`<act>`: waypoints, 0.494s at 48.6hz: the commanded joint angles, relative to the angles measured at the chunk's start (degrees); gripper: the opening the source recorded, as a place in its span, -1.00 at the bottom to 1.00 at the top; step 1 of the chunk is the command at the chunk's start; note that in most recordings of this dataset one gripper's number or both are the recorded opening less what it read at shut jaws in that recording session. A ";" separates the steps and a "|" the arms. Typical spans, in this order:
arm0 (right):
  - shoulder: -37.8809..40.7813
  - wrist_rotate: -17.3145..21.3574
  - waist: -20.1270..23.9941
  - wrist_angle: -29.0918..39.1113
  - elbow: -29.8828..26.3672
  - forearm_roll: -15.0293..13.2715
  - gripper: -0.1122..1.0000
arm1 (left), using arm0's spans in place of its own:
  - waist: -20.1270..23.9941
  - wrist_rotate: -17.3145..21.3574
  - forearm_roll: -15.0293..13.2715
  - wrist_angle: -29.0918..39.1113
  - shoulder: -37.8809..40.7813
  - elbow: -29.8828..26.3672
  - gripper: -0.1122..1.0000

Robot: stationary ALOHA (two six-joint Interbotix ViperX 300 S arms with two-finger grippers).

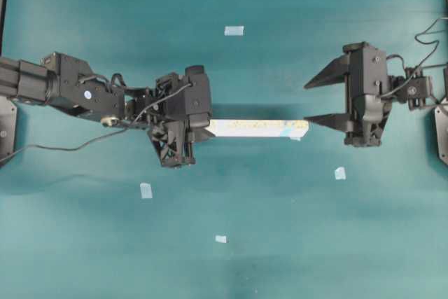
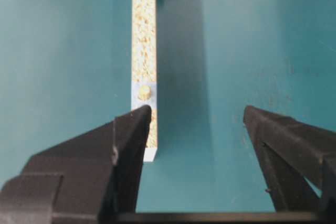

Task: Move the wooden board into place and insert the rod into its hole.
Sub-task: 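Open the right gripper and lift it away from the rod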

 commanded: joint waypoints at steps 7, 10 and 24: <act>-0.79 0.18 0.26 0.70 -1.23 0.09 0.65 | 0.44 -0.18 0.09 0.62 -1.41 -1.23 -0.28; -0.79 0.18 0.26 0.79 -1.23 0.09 0.65 | 0.44 -0.18 0.09 1.67 -1.76 -1.58 0.06; -0.79 0.18 0.26 0.79 -1.49 0.09 0.65 | 0.44 0.00 0.09 7.47 -5.89 -1.49 0.63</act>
